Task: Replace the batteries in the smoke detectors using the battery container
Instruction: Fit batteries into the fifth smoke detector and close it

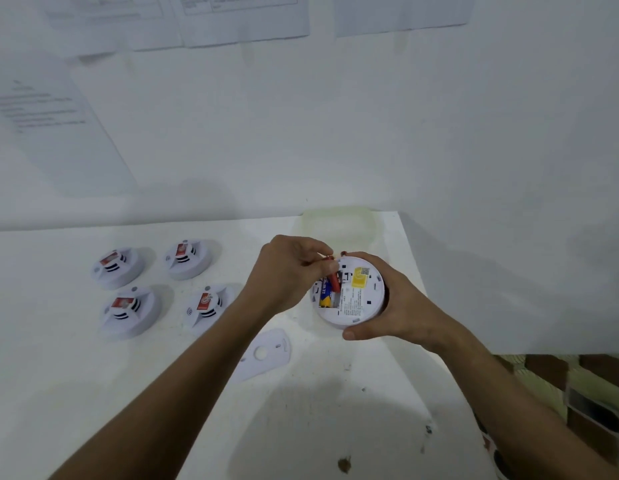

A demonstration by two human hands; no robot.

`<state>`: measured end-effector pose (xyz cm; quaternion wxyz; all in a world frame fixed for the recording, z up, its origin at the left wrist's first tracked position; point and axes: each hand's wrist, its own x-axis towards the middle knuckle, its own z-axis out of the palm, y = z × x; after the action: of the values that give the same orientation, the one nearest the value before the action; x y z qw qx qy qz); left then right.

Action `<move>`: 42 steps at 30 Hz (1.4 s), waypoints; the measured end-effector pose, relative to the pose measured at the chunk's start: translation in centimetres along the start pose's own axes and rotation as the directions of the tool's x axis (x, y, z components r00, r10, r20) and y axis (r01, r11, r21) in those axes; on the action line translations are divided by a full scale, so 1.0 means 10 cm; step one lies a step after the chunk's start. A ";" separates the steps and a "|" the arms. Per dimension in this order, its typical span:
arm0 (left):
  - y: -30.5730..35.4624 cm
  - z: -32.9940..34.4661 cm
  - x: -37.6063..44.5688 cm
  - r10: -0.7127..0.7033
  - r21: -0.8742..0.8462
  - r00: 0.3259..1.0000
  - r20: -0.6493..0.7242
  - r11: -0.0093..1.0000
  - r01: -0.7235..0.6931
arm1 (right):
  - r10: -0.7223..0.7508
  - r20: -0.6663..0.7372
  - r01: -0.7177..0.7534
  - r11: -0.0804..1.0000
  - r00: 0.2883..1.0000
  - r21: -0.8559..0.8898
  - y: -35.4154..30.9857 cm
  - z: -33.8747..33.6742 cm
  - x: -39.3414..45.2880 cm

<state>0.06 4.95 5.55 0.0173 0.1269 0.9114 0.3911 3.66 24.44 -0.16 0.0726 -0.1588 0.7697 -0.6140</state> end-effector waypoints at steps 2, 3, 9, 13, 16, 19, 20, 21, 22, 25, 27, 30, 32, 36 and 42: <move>-0.08 -0.04 -0.03 -0.004 0.005 0.999 0.039 1.000 0.004 | 0.002 0.020 -0.002 1.000 1.000 0.002 -0.01 0.07 0.05; -0.12 -0.06 -0.05 -0.004 0.032 0.999 0.051 0.999 0.003 | 0.001 0.030 -0.001 1.000 1.000 0.009 -0.02 0.10 0.08; -0.37 -0.31 -0.19 0.048 -0.028 0.974 0.220 0.999 -0.043 | 0.015 0.079 -0.019 0.998 0.997 0.060 -0.07 0.22 0.22; -0.57 -0.43 -0.28 0.092 -0.092 0.946 0.311 0.994 -0.066 | 0.020 0.141 -0.025 0.999 0.990 0.032 -0.10 0.31 0.29; -0.68 -0.48 -0.32 0.097 -0.086 0.952 0.289 0.993 -0.075 | 0.012 0.167 -0.015 1.000 0.986 0.013 -0.13 0.41 0.32; -0.76 -0.52 -0.36 0.090 -0.063 0.954 0.288 0.995 -0.075 | 0.009 0.178 -0.009 1.000 0.984 -0.001 -0.13 0.48 0.36; -0.78 -0.53 -0.38 0.080 -0.045 0.952 0.294 0.997 -0.070 | 0.012 0.184 -0.012 1.000 0.983 -0.001 -0.12 0.50 0.36; -0.79 -0.53 -0.39 0.070 -0.027 0.951 0.300 0.998 -0.065 | 0.016 0.190 -0.015 1.000 0.982 -0.006 -0.12 0.52 0.37; -0.81 -0.54 -0.41 0.063 -0.017 0.951 0.304 0.998 -0.061 | 0.020 0.195 -0.018 1.000 0.981 -0.013 -0.11 0.54 0.37; -0.86 -0.54 -0.45 0.048 -0.018 0.952 0.302 0.999 -0.045 | 0.027 0.203 -0.026 1.000 0.979 -0.010 -0.09 0.58 0.38; -0.88 -0.52 -0.48 0.038 -0.014 0.958 0.286 0.999 -0.035 | 0.036 0.196 -0.039 0.999 0.980 0.013 -0.08 0.59 0.37; -0.90 -0.48 -0.52 0.052 -0.031 0.967 0.248 0.998 -0.045 | 0.045 0.193 -0.051 0.998 0.980 0.023 -0.08 0.57 0.37; -0.92 -0.47 -0.55 0.072 -0.101 0.972 0.224 0.994 -0.051 | 0.043 0.195 -0.042 0.999 0.980 -0.008 -0.10 0.56 0.37; -1.03 -0.42 -0.63 -0.019 -0.197 0.987 0.159 0.979 0.051 | 0.050 0.155 -0.046 0.998 0.987 -0.033 -0.07 0.52 0.32; -1.38 -0.23 -0.80 -0.164 0.221 0.966 0.202 0.968 0.118 | 0.093 0.155 -0.090 0.996 0.983 -0.028 0.02 0.32 0.17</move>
<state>4.55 -7.72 -3.30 0.1321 0.1050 0.9464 0.2754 3.00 20.93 -0.99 0.1592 -0.1716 0.7746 -0.5875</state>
